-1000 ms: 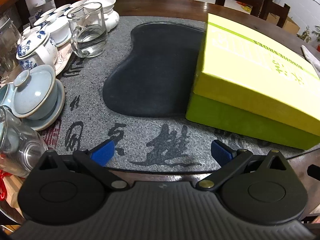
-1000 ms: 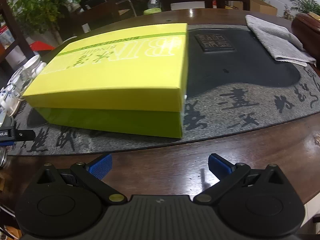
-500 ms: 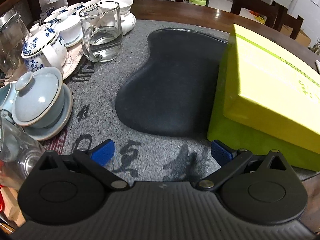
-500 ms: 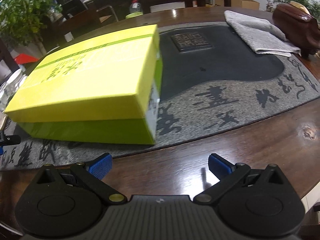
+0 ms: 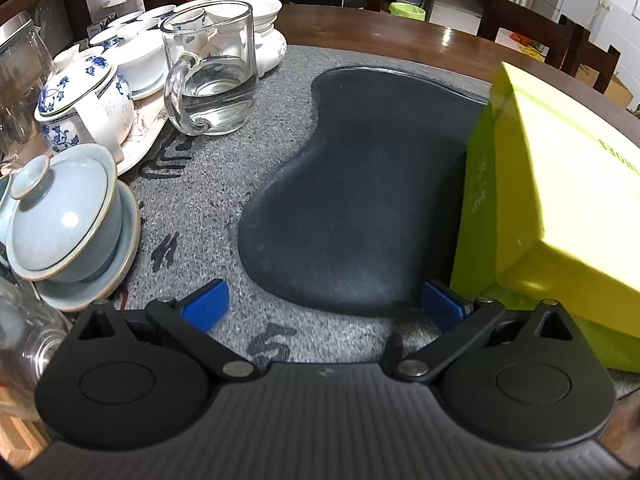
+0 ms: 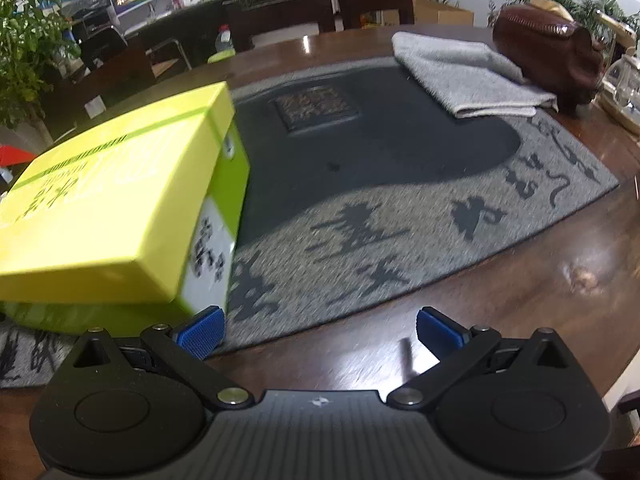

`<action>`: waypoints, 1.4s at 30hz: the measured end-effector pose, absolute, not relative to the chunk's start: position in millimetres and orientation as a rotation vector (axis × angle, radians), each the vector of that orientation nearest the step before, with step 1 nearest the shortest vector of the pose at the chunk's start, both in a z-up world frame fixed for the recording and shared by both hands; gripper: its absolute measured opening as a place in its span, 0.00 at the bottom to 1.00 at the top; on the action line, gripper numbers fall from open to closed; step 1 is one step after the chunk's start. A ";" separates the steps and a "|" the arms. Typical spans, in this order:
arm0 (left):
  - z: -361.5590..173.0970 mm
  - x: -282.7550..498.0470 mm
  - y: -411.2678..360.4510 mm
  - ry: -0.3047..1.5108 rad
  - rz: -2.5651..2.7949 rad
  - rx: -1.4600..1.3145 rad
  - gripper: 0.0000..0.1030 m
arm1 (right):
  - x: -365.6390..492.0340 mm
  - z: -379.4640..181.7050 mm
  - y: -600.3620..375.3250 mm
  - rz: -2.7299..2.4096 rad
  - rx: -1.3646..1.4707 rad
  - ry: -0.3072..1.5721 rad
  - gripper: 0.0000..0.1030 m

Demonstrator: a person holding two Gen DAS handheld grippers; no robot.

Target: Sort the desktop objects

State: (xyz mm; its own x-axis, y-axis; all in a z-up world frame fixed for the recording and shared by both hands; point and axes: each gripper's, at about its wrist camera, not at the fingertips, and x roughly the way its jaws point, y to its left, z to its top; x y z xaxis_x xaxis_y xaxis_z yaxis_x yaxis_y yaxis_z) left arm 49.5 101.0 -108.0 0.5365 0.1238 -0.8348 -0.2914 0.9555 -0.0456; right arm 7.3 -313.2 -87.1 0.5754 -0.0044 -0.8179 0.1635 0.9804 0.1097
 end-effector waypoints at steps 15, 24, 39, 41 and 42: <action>-118.2 54.3 110.1 0.959 0.215 -0.203 0.99 | 46.0 -92.6 -361.2 -0.256 0.161 0.834 1.00; -117.7 54.6 116.1 0.947 0.213 -0.227 0.99 | 76.6 -103.5 -388.8 -0.354 0.158 0.827 1.00; -111.0 59.0 132.4 0.890 0.273 -0.249 0.99 | 109.5 -123.9 -415.4 -0.459 0.186 0.827 1.00; -112.2 62.7 133.1 0.885 0.279 -0.247 0.99 | 111.2 -126.3 -417.2 -0.467 0.182 0.826 1.00; -112.7 64.4 133.5 0.884 0.282 -0.249 0.99 | 112.2 -127.3 -418.0 -0.471 0.181 0.827 1.00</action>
State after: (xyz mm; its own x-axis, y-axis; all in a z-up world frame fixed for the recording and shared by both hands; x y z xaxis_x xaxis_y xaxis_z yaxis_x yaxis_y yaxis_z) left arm 64.4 133.5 -112.7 0.6017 0.1388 -0.7866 -0.3422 0.9346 -0.0968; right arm 112.2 -418.0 -127.3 0.5811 -0.3313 -0.7433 0.4699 0.8823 -0.0259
